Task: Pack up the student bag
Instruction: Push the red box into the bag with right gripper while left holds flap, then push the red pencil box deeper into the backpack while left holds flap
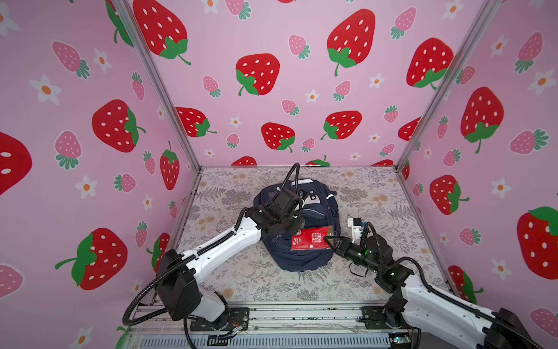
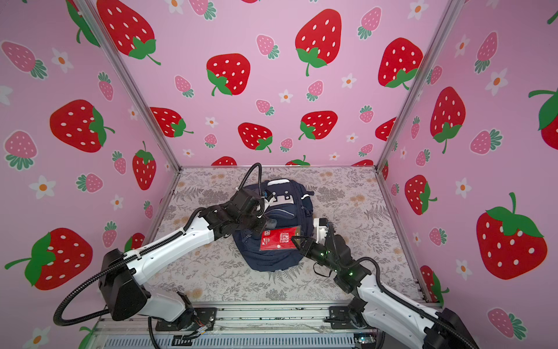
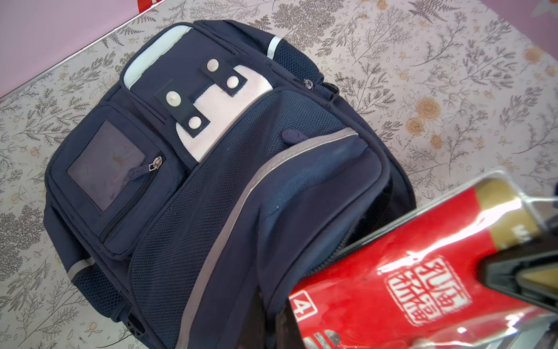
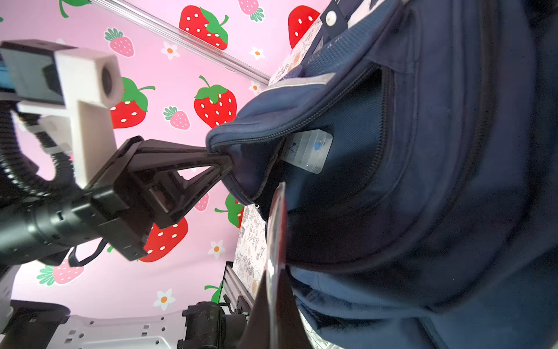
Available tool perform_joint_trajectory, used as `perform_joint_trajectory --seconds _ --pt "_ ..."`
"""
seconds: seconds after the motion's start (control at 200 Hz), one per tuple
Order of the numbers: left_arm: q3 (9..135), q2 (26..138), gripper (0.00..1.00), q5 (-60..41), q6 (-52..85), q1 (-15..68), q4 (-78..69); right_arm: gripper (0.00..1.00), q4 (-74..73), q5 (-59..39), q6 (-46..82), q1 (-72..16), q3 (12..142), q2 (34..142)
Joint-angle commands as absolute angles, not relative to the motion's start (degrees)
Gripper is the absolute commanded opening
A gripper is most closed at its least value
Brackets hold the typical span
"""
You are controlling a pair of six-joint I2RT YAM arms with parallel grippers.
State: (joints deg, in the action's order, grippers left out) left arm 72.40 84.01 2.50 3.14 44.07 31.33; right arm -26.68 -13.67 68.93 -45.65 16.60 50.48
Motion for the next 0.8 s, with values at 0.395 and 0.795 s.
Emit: perform_joint_trajectory --seconds 0.395,0.795 --pt "70.42 79.05 0.00 -2.67 1.82 44.12 24.79 0.00 -39.37 -13.35 67.73 -45.93 29.46 70.99" --pt "69.27 78.66 0.00 -2.91 1.77 44.12 24.17 0.33 -22.07 -5.62 61.61 -46.19 33.64 71.43"
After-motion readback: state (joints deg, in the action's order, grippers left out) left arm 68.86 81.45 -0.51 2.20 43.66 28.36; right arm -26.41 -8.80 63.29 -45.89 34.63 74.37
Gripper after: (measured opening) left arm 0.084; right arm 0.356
